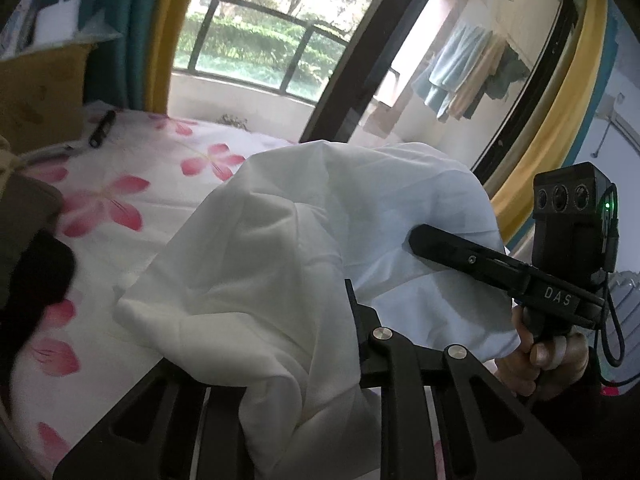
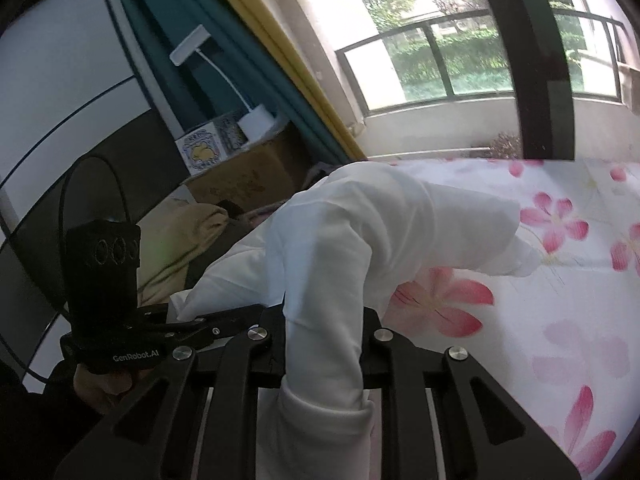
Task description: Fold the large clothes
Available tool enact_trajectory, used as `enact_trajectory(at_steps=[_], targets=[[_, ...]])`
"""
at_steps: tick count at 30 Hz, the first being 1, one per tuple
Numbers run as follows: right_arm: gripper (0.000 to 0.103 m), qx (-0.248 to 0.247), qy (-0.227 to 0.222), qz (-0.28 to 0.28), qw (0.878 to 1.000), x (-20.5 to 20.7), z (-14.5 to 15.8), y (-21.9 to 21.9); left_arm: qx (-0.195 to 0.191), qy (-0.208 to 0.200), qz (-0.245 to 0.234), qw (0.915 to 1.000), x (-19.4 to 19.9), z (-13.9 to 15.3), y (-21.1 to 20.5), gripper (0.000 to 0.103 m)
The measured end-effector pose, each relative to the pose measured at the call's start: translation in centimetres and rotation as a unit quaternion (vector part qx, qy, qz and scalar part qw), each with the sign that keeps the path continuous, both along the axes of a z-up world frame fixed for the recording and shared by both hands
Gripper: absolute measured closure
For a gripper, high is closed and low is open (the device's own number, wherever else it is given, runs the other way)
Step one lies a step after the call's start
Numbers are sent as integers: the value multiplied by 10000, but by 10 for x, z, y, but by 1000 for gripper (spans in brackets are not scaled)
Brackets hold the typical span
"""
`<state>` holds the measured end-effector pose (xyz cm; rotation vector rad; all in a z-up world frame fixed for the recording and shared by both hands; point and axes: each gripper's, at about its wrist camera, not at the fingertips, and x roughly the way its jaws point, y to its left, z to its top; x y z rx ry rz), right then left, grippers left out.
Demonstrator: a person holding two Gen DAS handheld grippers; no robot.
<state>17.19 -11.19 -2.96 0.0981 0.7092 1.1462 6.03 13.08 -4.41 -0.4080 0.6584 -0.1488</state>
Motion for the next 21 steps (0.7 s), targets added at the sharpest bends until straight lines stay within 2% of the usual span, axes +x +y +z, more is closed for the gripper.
enact_trajectory(at_steps=[21], targets=[[84, 381, -475, 517, 9968, -22, 40, 84, 716, -355, 662, 9946, -41, 48, 76, 82]])
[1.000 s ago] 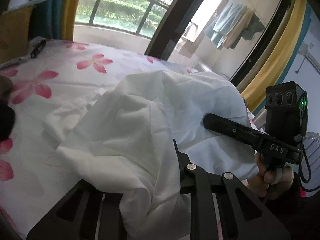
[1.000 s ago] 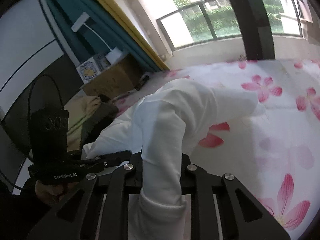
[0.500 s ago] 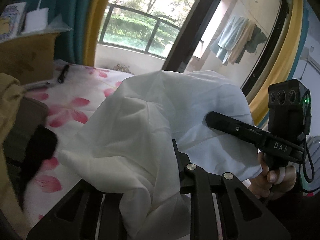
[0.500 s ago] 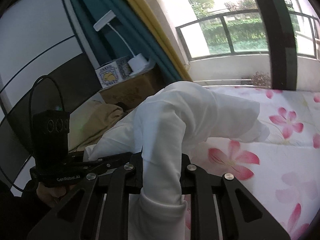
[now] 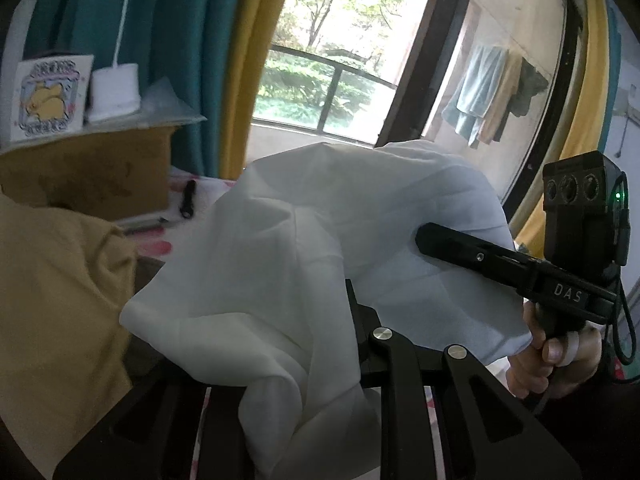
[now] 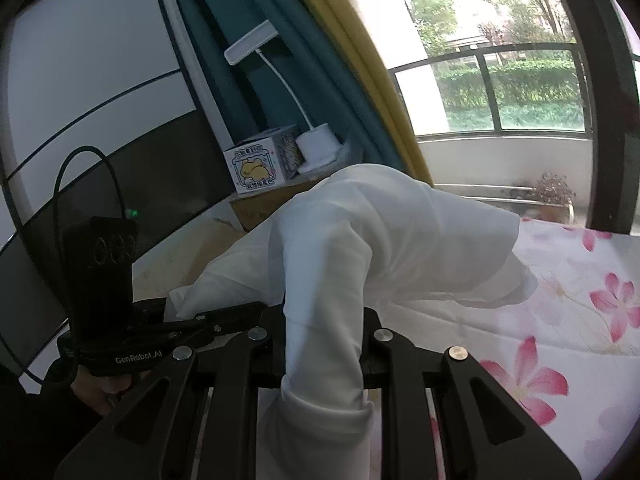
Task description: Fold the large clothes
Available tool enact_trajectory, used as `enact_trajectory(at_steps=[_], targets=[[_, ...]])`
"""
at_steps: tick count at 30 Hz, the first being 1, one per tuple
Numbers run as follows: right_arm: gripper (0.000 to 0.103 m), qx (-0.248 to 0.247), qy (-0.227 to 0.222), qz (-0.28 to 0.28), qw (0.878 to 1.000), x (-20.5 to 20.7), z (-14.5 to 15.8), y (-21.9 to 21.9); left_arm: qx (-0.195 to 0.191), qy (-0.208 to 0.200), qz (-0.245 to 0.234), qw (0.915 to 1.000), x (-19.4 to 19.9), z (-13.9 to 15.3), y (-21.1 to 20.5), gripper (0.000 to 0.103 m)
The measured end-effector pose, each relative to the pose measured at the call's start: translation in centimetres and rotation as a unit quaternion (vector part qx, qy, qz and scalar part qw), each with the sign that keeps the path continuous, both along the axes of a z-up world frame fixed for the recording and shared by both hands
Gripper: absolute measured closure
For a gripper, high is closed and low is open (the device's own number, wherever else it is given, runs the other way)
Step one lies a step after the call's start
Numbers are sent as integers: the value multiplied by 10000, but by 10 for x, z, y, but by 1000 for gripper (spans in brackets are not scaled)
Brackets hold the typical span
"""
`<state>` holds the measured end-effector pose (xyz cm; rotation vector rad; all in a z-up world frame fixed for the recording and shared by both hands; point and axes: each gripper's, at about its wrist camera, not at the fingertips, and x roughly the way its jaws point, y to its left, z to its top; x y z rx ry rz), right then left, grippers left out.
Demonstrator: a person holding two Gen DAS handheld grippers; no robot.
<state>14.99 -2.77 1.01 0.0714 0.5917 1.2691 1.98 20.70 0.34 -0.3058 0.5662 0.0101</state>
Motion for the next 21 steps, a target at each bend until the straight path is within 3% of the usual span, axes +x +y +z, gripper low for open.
enact_trajectory(at_steps=[4, 11, 21], targets=[[84, -18, 107, 50, 9999, 1, -9, 13, 70, 64, 118, 9999, 0, -2, 11, 82], [84, -373, 457, -23, 9983, 11, -46, 31, 12, 494, 208, 9986, 15, -35, 28, 85], [81, -642, 1023, -272, 9923, 36, -88, 27, -94, 846, 128, 9963, 39, -65, 32, 85]])
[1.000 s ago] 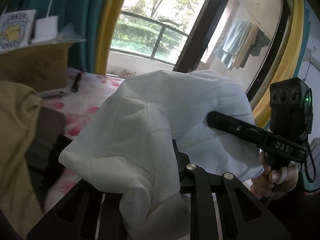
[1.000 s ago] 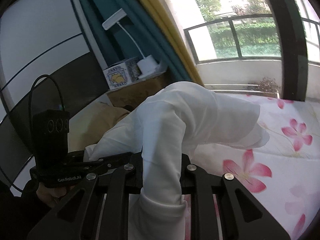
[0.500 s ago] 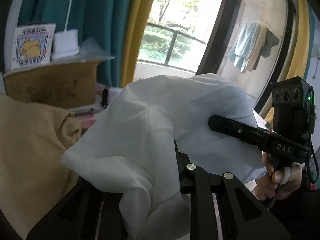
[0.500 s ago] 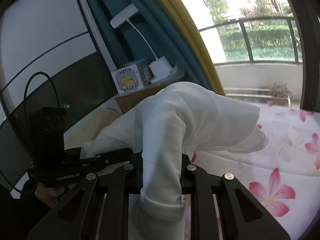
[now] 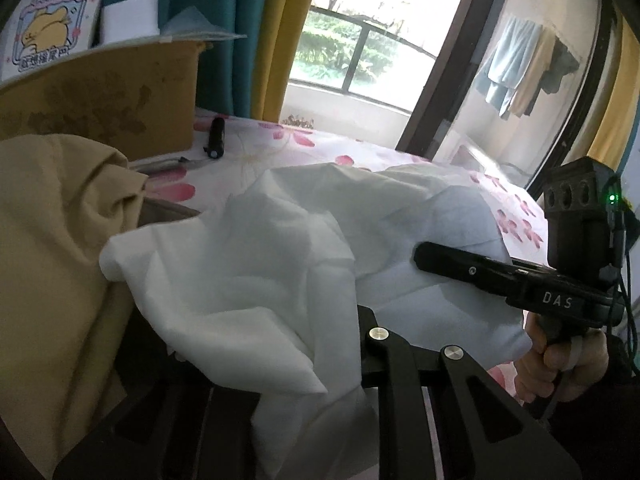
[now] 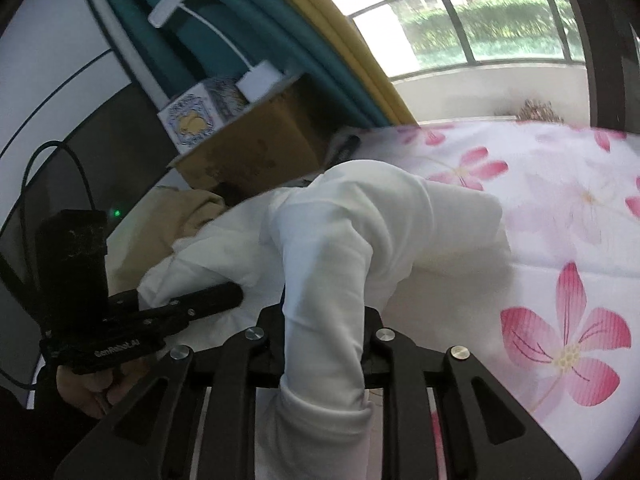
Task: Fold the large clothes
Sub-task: 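Lower the folded fabric onto the bed and open both tools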
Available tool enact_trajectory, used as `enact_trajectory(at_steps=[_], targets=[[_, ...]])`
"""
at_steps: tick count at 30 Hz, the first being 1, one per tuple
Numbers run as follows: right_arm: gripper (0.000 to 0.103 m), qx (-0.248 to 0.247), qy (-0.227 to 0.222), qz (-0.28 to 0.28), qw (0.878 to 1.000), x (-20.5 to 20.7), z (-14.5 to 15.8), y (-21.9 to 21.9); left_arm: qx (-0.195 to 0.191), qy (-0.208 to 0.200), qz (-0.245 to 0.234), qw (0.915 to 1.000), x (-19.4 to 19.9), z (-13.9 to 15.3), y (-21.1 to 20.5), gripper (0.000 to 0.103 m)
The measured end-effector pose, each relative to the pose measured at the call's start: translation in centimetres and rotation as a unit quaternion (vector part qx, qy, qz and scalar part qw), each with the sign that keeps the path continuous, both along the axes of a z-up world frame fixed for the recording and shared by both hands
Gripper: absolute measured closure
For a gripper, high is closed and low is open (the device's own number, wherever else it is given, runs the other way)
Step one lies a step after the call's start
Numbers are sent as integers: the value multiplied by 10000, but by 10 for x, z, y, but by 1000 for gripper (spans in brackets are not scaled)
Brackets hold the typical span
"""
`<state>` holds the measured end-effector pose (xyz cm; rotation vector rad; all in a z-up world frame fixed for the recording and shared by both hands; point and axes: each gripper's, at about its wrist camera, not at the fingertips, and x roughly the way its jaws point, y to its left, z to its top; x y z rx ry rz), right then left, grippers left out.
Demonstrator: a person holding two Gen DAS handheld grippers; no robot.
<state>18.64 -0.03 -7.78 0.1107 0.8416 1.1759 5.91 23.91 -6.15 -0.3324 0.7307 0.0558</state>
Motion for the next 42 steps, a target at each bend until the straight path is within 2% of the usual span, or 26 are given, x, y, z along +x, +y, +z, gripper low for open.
enact_trajectory(at_steps=[4, 9, 16, 20, 24, 31, 34, 39, 42], targets=[[72, -170, 287, -121, 9994, 12, -16, -1, -109, 165, 2, 9998, 7, -7, 3, 77], [53, -264, 478, -223, 9983, 17, -28, -7, -151, 319, -48, 9994, 7, -12, 2, 64], [47, -330, 594, -269, 9973, 14, -32, -18, -135, 476, -96, 9987, -4, -12, -5, 52], [47, -419, 520, -247, 9975, 8, -29, -26, -127, 503, -11, 9987, -12, -9, -6, 51], [47, -359, 666, -118, 9971, 1, -35, -36, -83, 518, 153, 9985, -22, -3, -4, 51], [47, -415, 584, -270, 9971, -11, -35, -49, 44, 726, 366, 9967, -31, -6, 5, 51], [47, -461, 597, -327, 9966, -14, -34, -53, 216, 788, 384, 9959, -32, -7, 3, 51], [34, -506, 585, -471, 9959, -19, -31, -65, 459, 871, 498, 9939, -36, -7, 2, 51], [29, -477, 559, -532, 9959, -21, -29, -77, 508, 911, 542, 9931, -37, -7, 1, 51]])
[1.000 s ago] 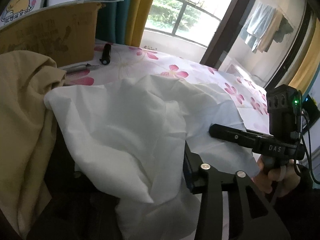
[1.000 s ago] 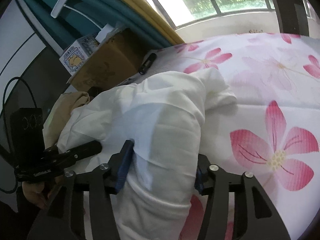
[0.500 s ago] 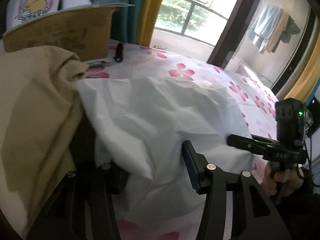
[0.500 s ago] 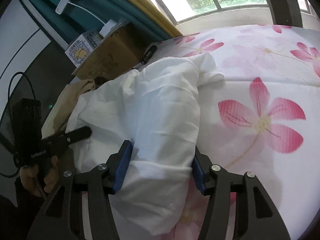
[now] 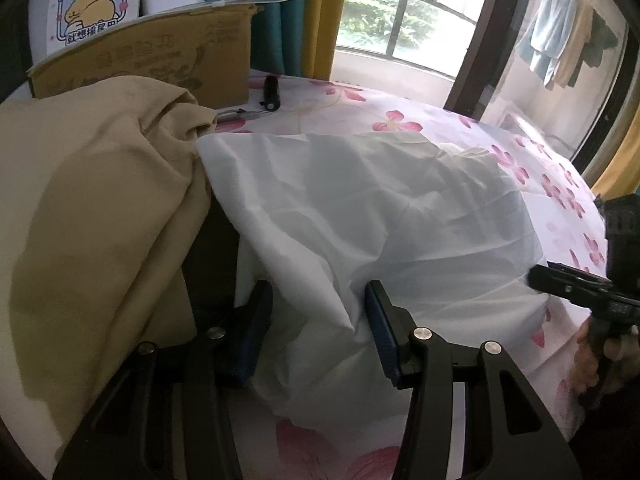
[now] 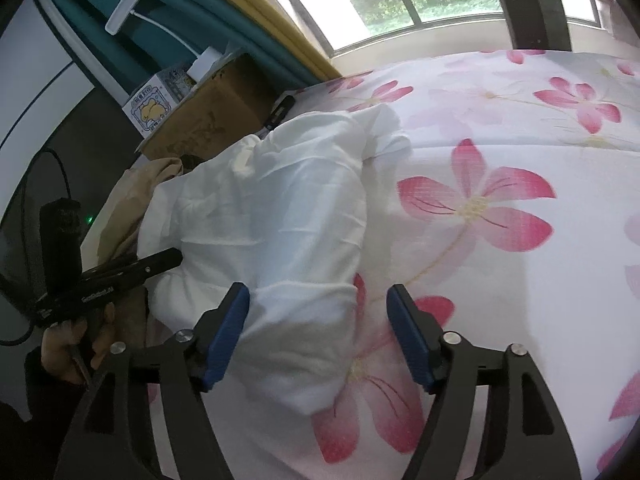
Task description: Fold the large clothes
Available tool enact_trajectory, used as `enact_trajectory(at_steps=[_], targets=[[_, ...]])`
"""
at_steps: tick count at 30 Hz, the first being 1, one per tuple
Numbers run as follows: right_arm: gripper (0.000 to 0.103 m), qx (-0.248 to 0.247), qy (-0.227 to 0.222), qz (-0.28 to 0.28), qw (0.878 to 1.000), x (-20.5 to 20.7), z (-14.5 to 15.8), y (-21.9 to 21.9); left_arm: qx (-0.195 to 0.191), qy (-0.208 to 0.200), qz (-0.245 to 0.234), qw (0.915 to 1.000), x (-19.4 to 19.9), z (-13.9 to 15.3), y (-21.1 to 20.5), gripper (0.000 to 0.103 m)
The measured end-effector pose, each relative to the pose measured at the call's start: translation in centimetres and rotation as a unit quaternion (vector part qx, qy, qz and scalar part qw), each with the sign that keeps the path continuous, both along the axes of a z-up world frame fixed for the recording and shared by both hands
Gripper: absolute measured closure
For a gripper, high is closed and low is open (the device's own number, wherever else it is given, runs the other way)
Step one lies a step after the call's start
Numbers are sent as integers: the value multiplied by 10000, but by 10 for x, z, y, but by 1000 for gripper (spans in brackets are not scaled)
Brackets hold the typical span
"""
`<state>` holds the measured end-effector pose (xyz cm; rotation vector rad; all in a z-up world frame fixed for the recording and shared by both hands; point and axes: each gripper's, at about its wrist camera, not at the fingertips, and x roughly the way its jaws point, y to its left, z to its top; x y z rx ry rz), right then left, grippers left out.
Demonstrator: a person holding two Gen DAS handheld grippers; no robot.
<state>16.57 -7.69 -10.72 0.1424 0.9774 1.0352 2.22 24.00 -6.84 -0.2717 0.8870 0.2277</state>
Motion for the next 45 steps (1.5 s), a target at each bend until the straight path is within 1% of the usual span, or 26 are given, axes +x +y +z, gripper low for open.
enact_trajectory(at_steps=[2, 7, 9, 12, 19, 23, 27, 31, 32, 34, 35, 45], targets=[[27, 6, -36, -43, 10000, -1, 1, -8, 81, 45, 46, 9999, 0, 1, -2, 51], [26, -195, -151, -237, 9994, -2, 2, -25, 192, 23, 262, 9995, -6, 5, -5, 51], [26, -313, -193, -313, 9988, -2, 1, -32, 204, -40, 354, 9992, -11, 7, -8, 51], [26, -356, -224, -372, 9984, -2, 0, -45, 244, -110, 526, 9983, -21, 10, -12, 51], [26, -467, -344, -499, 9971, -4, 1, -67, 460, -304, 916, 9943, -45, 16, -24, 51], [26, -499, -416, -572, 9962, -8, 2, -79, 527, -520, 982, 9924, -57, 23, -37, 51], [26, -542, -487, -695, 9949, -12, 0, -96, 514, -658, 789, 9934, -61, 24, -58, 51], [26, -584, -538, -850, 9932, -14, -1, -113, 638, -669, 569, 9941, -58, 21, -80, 51], [26, -603, -552, -885, 9927, -14, -1, -117, 738, -660, 521, 9937, -56, 20, -87, 51], [26, -642, -610, -986, 9912, -17, 0, -127, 1152, -559, 551, 9902, -52, 18, -100, 51], [26, -657, -647, -1025, 9905, -18, 1, -131, 1257, -561, 530, 9891, -50, 17, -106, 51], [26, -844, -1033, -1507, 9795, -23, 13, -178, 1214, -791, 246, 9891, -39, 20, -150, 51]])
